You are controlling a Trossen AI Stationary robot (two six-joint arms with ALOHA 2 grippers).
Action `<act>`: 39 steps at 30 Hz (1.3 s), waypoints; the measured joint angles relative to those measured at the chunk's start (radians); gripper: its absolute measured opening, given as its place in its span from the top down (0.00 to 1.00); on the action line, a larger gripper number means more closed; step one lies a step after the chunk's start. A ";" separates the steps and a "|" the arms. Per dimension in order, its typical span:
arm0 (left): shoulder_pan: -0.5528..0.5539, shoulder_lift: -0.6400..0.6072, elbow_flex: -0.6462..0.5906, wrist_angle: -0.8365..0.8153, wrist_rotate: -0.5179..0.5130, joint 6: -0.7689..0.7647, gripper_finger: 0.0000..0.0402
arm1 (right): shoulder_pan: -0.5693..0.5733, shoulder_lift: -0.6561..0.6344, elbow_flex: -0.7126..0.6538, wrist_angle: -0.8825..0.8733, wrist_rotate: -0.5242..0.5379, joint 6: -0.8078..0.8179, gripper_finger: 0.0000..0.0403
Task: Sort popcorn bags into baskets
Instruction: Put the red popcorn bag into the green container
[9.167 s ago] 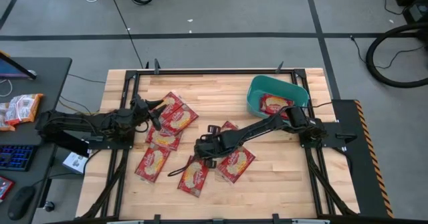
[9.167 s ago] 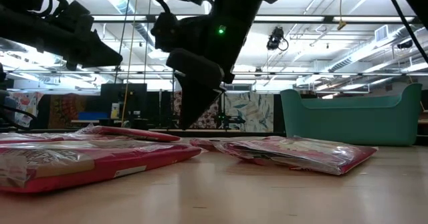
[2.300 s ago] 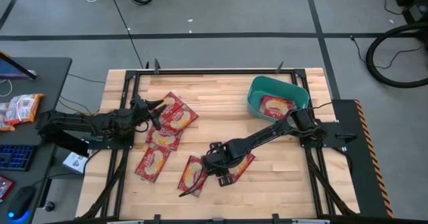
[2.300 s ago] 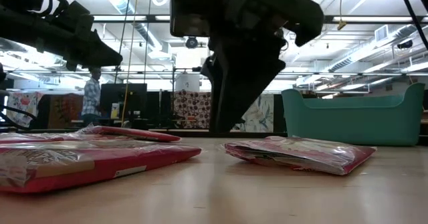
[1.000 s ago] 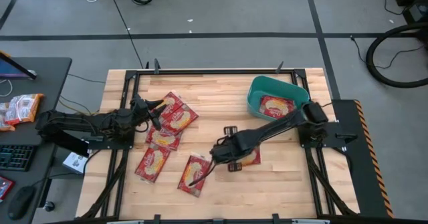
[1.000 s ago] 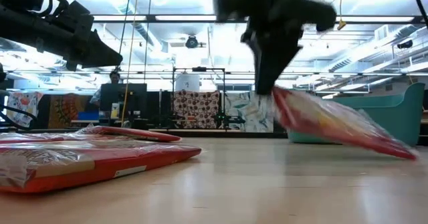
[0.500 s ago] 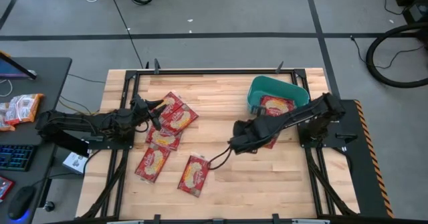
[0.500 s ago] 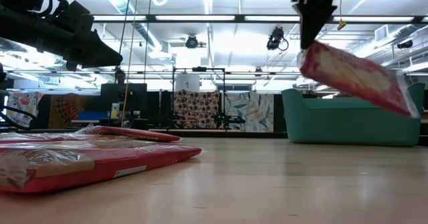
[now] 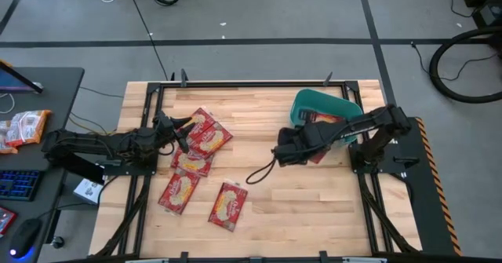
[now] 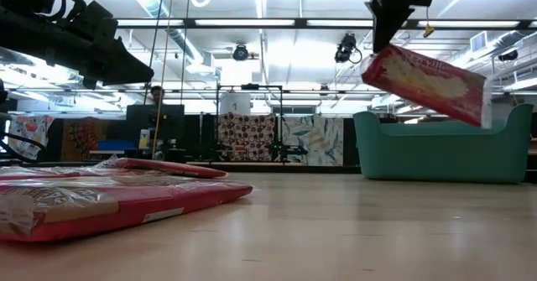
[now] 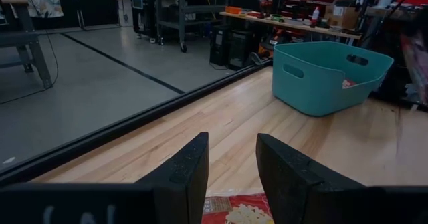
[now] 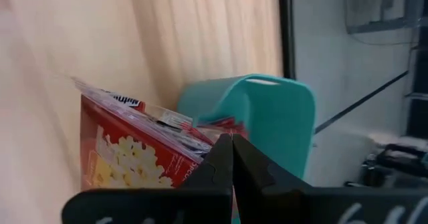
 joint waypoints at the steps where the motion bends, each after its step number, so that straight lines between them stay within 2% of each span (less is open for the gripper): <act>1: 0.000 0.000 0.000 0.000 0.000 0.000 0.68 | -0.011 -0.002 -0.001 0.000 0.004 -0.027 1.00; 19: 0.000 0.000 0.000 -0.001 0.000 0.001 0.68 | -0.184 -0.200 -0.024 0.003 0.020 -0.204 0.99; 26: 0.000 0.000 0.000 -0.001 0.000 0.001 0.68 | -0.239 -0.293 -0.253 0.033 0.016 -0.199 0.99; 34: 0.000 0.000 0.000 0.000 0.000 0.000 0.68 | -0.298 -0.388 -0.487 0.250 0.009 -0.284 0.99; 39: 0.000 0.000 0.000 0.000 0.000 0.000 0.68 | -0.354 -0.395 -0.564 0.357 -0.120 -0.351 0.99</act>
